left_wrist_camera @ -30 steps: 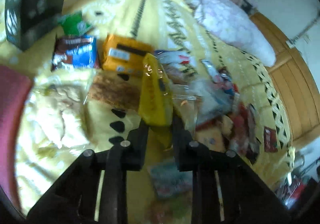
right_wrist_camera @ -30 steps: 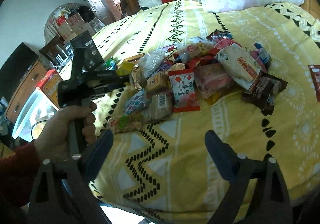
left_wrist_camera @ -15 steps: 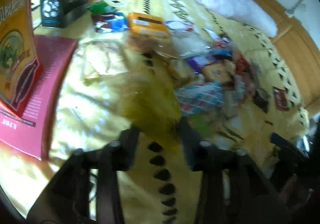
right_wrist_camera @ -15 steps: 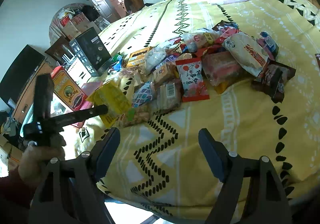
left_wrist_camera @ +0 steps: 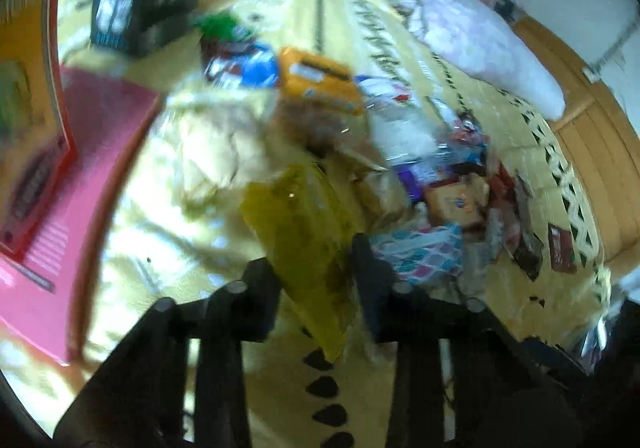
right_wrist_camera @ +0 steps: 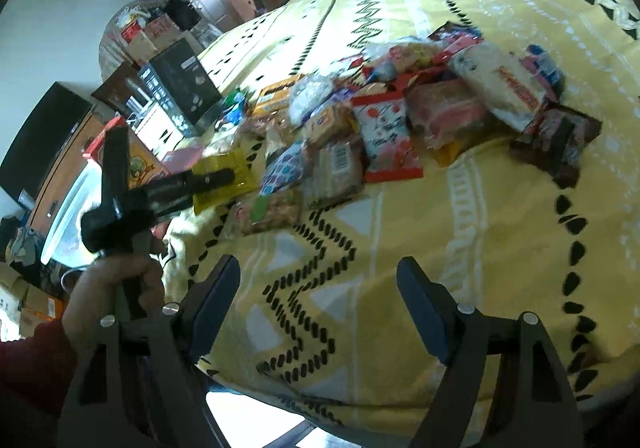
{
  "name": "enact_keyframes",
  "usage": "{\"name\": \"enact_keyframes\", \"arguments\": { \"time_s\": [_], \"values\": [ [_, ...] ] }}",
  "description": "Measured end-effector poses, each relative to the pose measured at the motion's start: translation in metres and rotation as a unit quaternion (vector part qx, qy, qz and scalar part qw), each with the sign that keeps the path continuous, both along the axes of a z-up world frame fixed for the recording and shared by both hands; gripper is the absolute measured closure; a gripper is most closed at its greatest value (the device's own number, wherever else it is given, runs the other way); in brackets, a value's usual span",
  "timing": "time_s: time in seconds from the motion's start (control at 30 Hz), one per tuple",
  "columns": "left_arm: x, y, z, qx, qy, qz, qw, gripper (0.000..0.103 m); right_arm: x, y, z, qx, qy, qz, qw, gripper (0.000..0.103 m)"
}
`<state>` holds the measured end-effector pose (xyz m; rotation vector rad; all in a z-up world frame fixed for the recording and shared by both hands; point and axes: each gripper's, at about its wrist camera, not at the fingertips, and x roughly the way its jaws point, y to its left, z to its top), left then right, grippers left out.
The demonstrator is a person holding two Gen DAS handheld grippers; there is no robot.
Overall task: Organize snacks
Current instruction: 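Grasp the yellow snack bag with left tool while right grasps the clear peanut packet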
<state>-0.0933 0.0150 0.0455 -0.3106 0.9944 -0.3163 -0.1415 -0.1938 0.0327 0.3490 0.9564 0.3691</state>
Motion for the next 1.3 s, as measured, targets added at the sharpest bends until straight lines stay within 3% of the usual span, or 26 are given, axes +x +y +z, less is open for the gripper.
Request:
{"name": "enact_keyframes", "arguments": {
  "time_s": [0.17,0.27,0.33,0.57,0.7,0.77,0.83,0.93,1.0,1.07,1.13,1.3],
  "values": [
    [-0.020,-0.003,0.024,0.027,-0.029,-0.035,0.9986,0.080,0.028,0.031,-0.013,-0.001,0.002,0.062,0.998,0.021],
    [-0.021,0.007,0.016,0.037,-0.007,-0.035,0.9987,0.081,0.049,0.051,-0.018,-0.040,-0.007,0.116,0.992,0.021],
    [-0.015,0.017,0.005,0.016,0.020,-0.028,0.9993,0.080,0.065,0.065,-0.020,-0.076,-0.013,0.164,0.984,0.021],
    [0.000,0.012,-0.010,0.027,0.028,-0.019,0.9991,0.070,0.092,0.107,-0.021,-0.184,-0.050,0.330,0.925,0.021],
    [0.005,0.005,-0.016,0.035,0.027,-0.020,0.9988,0.070,0.107,0.114,-0.034,-0.198,-0.042,0.364,0.909,0.023],
    [0.007,0.004,-0.019,0.040,0.025,-0.022,0.9986,0.072,0.111,0.114,-0.041,-0.194,-0.031,0.364,0.910,0.029],
    [0.006,0.004,-0.019,0.041,0.022,-0.024,0.9986,0.074,0.111,0.110,-0.041,-0.178,-0.027,0.349,0.920,0.033],
    [0.002,0.004,-0.013,0.037,0.009,-0.033,0.9987,0.078,0.104,0.098,-0.040,-0.137,-0.013,0.307,0.942,0.038],
    [-0.003,0.003,-0.007,0.038,0.001,-0.044,0.9983,0.079,0.100,0.084,-0.039,-0.103,0.018,0.257,0.961,0.056],
    [-0.007,0.004,-0.003,0.031,0.003,-0.058,0.9978,0.079,0.093,0.068,-0.035,-0.057,0.043,0.208,0.975,0.061],
    [-0.008,0.006,-0.003,0.025,0.009,-0.067,0.9974,0.079,0.086,0.060,-0.034,-0.045,0.057,0.187,0.980,0.061],
    [-0.008,0.013,-0.012,0.024,0.040,-0.065,0.9968,0.079,0.070,0.066,-0.026,-0.059,0.057,0.229,0.970,0.061]
  ]
}}
